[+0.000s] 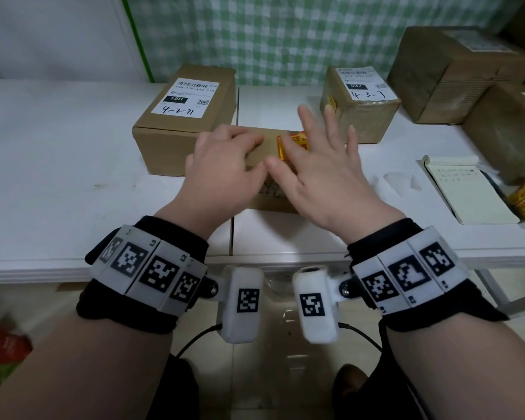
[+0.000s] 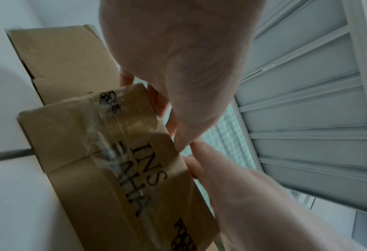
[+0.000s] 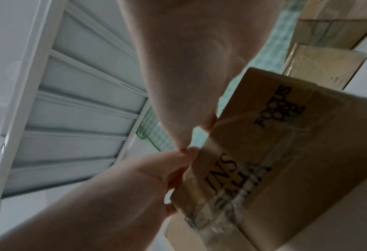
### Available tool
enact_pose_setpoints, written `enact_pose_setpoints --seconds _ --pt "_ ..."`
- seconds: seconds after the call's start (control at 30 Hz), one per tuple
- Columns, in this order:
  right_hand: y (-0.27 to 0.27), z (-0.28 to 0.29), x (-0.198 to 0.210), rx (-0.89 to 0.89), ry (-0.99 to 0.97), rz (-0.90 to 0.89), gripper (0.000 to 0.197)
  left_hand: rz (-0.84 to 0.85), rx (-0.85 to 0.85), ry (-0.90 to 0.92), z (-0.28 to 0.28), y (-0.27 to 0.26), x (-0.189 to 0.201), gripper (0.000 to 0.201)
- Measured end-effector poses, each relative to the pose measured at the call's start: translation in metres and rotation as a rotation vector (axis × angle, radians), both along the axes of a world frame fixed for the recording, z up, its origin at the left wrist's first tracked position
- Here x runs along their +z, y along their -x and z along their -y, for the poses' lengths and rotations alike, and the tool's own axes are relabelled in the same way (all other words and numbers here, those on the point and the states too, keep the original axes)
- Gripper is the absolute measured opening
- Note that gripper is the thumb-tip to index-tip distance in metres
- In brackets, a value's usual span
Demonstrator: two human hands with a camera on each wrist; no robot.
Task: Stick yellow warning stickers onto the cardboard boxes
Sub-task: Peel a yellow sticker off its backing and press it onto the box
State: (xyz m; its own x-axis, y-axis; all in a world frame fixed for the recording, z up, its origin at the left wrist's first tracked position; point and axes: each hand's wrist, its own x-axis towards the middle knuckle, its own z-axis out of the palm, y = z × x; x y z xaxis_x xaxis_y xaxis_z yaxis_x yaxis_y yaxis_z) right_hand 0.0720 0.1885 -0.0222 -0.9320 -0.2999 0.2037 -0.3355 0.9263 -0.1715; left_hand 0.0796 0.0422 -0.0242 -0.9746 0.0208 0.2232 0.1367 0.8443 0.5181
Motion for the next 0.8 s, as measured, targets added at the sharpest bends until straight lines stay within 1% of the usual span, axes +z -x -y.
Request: enact_pose_setpoints --seconds 0.07,0.17,0.27,0.37,0.53,0.63,0.73,0.8 --pt "-0.001 -0.003 -0.001 -0.004 -0.066 0.046 0.075 0.008 -0.009 -0.005 0.003 0.000 0.001 0.064" --pt "0.000 -0.013 0.002 -0.064 -0.095 0.097 0.097 0.013 -0.015 -0.002 0.006 -0.001 0.002 0.066" --pt "0.000 -0.019 0.005 -0.122 -0.127 0.117 0.106 0.021 -0.031 0.006 0.008 -0.002 0.002 0.064" --pt "-0.002 -0.016 0.006 -0.146 -0.137 0.074 0.112 -0.001 -0.037 -0.001 0.009 0.000 0.000 0.050" --pt "-0.002 0.002 0.003 -0.013 -0.241 0.043 0.116 -0.019 -0.074 -0.046 0.015 0.002 -0.002 0.045" --pt "0.000 0.008 0.002 0.051 -0.254 0.067 0.113 -0.035 -0.098 -0.074 0.019 0.002 -0.003 0.040" --pt "-0.004 0.010 0.003 0.154 -0.234 0.094 0.108 -0.050 -0.112 -0.073 0.022 0.003 -0.004 0.038" --pt "-0.004 0.008 0.007 0.174 -0.139 0.122 0.100 -0.072 -0.112 -0.134 0.024 0.004 -0.006 0.034"
